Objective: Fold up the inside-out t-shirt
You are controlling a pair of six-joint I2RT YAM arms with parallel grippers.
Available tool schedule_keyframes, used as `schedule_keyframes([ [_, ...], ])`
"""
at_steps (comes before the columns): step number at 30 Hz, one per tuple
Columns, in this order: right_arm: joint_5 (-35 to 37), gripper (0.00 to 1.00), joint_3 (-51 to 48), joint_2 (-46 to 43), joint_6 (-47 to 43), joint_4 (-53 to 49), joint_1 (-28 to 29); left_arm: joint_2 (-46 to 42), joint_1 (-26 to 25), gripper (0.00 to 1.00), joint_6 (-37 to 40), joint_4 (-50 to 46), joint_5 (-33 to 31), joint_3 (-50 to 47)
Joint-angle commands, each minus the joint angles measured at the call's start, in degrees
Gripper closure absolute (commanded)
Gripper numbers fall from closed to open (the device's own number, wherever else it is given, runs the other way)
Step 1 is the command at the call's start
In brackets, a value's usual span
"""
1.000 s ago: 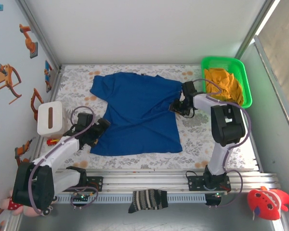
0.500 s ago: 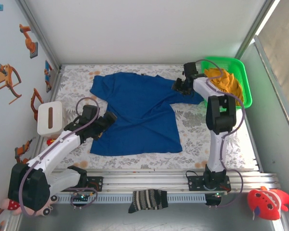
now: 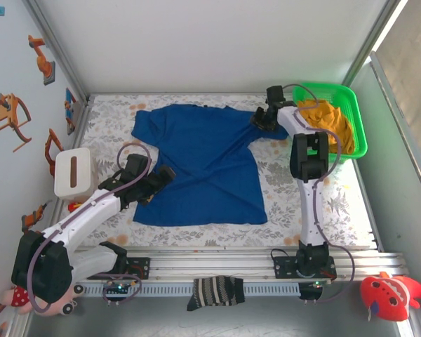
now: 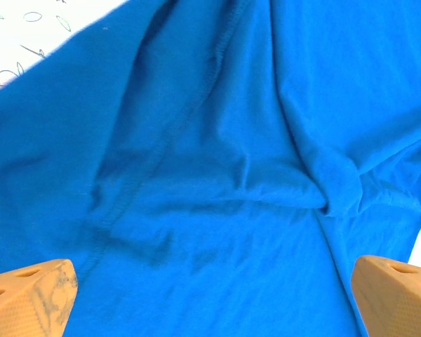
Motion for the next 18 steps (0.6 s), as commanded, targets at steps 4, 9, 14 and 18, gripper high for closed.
schedule_keyframes([
  [4, -9.8, 0.66, 10.1, 5.3, -1.2, 2.8, -1.6, -0.2, -0.5, 0.00, 2.0, -1.3, -1.5, 1.1],
  [9, -15.1, 0.66, -10.8, -12.5, 3.1, 19.4, -1.4, -0.2, -0.5, 0.01, 6.3, -2.5, -2.7, 2.9],
  [14, -13.8, 0.66, -34.1, -32.8, 5.0, 22.4, -1.0, 1.0, -0.8, 0.02, 12.1, -3.4, -3.1, 5.1],
  [18, -11.1, 0.66, -52.7, -49.6, 4.5, 19.9, 1.1, 2.8, -1.4, 0.03, 17.2, -4.6, -3.0, 7.5],
])
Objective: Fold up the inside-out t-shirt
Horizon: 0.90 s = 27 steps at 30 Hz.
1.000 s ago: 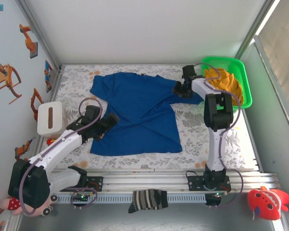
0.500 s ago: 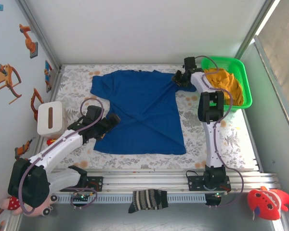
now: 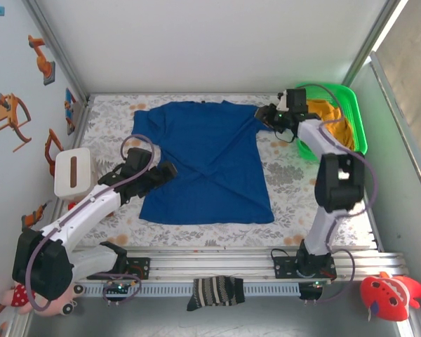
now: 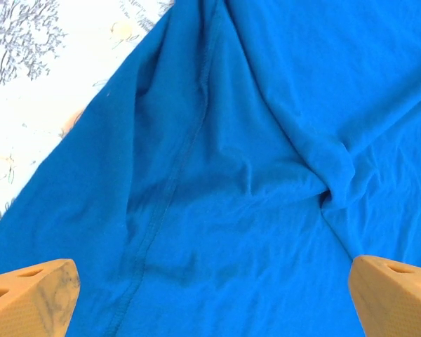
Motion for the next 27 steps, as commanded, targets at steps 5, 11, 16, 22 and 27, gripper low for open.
schedule_keyframes([
  [5, 8.3, 0.66, -23.0, -23.2, -3.9, -9.4, 11.4, 2.0, -1.9, 0.04, 9.0, -4.2, -1.6, 3.0],
  [11, 18.9, 0.67, -35.2, -33.0, -1.5, -13.6, 28.6, 1.2, -2.1, 0.04, 7.9, -4.9, -1.9, 2.9],
  [16, 24.2, 0.68, -38.6, -32.8, 2.8, -13.0, 41.2, 0.5, -2.1, 0.04, 7.5, -5.2, -2.2, 2.3],
  [22, 28.4, 0.69, -34.3, -23.5, 4.8, -11.3, 51.1, -0.8, -2.1, 0.04, 7.2, -5.5, -2.8, 1.1],
  [27, 32.1, 0.69, -28.7, -14.8, 4.6, -13.4, 55.8, -0.9, -2.0, 0.04, 7.2, -5.7, -2.7, 0.9],
])
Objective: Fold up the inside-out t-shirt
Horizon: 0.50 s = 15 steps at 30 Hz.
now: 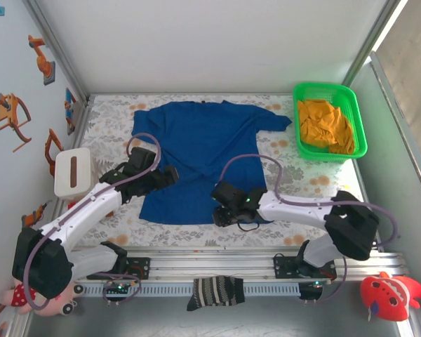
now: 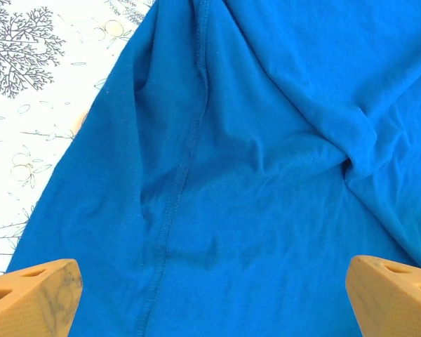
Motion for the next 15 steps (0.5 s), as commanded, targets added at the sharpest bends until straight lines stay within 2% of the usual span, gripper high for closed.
schedule_keyframes([
  [1, 5.4, 0.69, 3.6, 3.1, 1.3, -1.2, 1.8, -1.0, -0.2, 0.04, 0.5, -1.3, -0.7, -0.9],
  [12, 6.1, 0.69, 5.2, 8.7, 1.6, -1.8, 2.5, -2.3, -0.2, 0.04, 0.6, -0.8, -0.5, -1.6],
  [15, 6.1, 0.73, 5.3, 9.4, 1.7, -1.7, 2.5, -2.4, -0.1, 0.04, 0.7, -0.7, -0.6, -1.7],
])
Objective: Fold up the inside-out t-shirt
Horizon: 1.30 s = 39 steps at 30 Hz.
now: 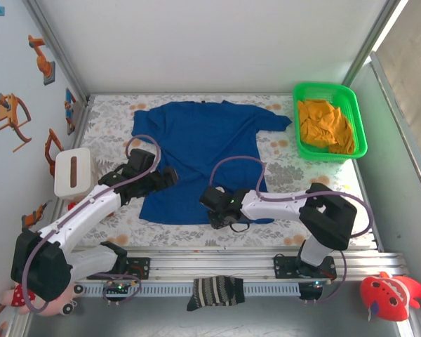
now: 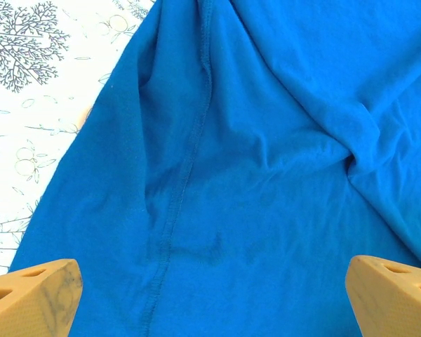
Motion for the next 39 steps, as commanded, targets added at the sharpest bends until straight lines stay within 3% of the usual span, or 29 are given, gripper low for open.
schedule_keyframes([
  [1, 2.1, 0.75, 1.6, 0.5, 1.3, -1.2, 0.4, -1.2, -0.1, 0.04, 0.7, -0.6, -0.6, -0.6],
  [4, 2.3, 0.87, 1.6, 0.4, 1.2, -1.3, 0.5, -1.0, -0.2, 0.04, 0.6, -0.3, -0.5, -0.9],
  [6, 2.4, 1.00, 1.7, 0.2, 1.3, -1.4, 0.5, -0.9, -0.2, 0.04, 0.6, -0.1, -0.4, -1.0],
  [27, 6.9, 1.00, 2.7, -10.2, 0.3, -4.4, 0.3, -1.3, 0.5, 0.04, 3.4, -0.2, -0.2, -1.2],
  [36, 6.3, 1.00, 5.1, -10.4, -2.4, -5.7, -1.4, -7.2, -2.5, 0.02, 7.5, 1.6, 2.0, -5.8],
  [39, 3.0, 0.81, 4.9, -6.4, -2.4, -4.5, -1.2, -9.0, -2.5, 0.03, 6.1, 1.5, 0.6, -7.1],
])
